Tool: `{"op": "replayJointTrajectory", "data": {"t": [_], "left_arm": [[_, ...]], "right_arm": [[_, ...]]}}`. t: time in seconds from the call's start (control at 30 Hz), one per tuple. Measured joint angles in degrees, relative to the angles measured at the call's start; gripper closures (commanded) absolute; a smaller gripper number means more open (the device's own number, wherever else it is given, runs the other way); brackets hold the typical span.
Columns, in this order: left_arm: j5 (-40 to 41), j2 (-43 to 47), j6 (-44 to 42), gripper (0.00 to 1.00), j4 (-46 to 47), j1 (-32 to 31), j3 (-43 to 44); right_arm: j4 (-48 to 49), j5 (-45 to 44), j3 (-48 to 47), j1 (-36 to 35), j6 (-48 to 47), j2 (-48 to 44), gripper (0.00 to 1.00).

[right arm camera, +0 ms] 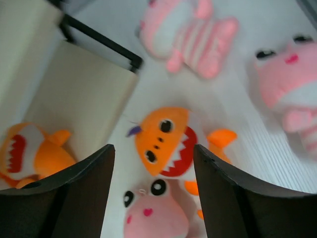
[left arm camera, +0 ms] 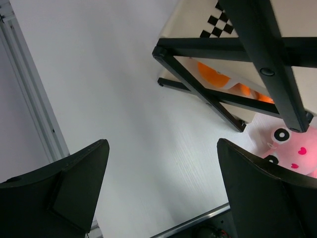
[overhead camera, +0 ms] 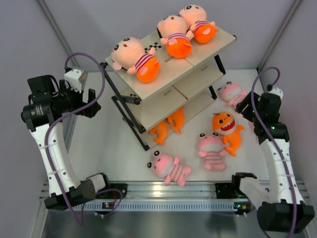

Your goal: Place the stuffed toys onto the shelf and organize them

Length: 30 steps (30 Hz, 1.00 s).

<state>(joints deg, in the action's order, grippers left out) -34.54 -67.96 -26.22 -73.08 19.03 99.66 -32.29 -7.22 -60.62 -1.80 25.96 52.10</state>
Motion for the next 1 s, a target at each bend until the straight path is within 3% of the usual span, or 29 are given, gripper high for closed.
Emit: {"op": "replayJointTrajectory", "data": {"t": [0.13,0.23,0.57,0.63,0.77,0.8,0.87,1.0], "left_arm": [[2.6,0.0,-0.6,0.04,0.2,0.0,-3.0],[4.3,0.0,-1.0,0.05,0.3,0.0,-5.9],[7.2,-0.3,-2.4,0.05,0.3,0.0,-11.1],[7.3,-0.4,-2.5,0.05,0.3,0.0,-11.2],[7.6,-0.4,-2.5,0.05,0.6,0.0,-11.6],[7.7,-0.4,-2.5,0.05,0.6,0.0,-12.0],[8.2,-0.4,-2.5,0.05,0.9,0.0,-12.8],[9.5,-0.4,-2.5,0.04,1.7,0.0,-15.0]], "right_arm": [[-0.5,6.9,15.3,13.8,1.4,-1.5,0.33],[-1.6,9.1,23.5,19.4,2.3,-3.9,0.33],[3.0,15.6,39.6,21.2,7.1,-8.9,0.34],[4.1,15.6,41.0,21.2,7.6,-8.9,0.4],[6.8,15.1,41.7,21.2,8.1,-8.4,0.72],[7.3,14.8,41.7,21.2,8.2,-8.5,0.86],[8.1,13.9,41.5,21.2,8.1,-8.7,1.0],[7.0,11.7,38.4,21.2,6.6,-10.2,1.0]]}}
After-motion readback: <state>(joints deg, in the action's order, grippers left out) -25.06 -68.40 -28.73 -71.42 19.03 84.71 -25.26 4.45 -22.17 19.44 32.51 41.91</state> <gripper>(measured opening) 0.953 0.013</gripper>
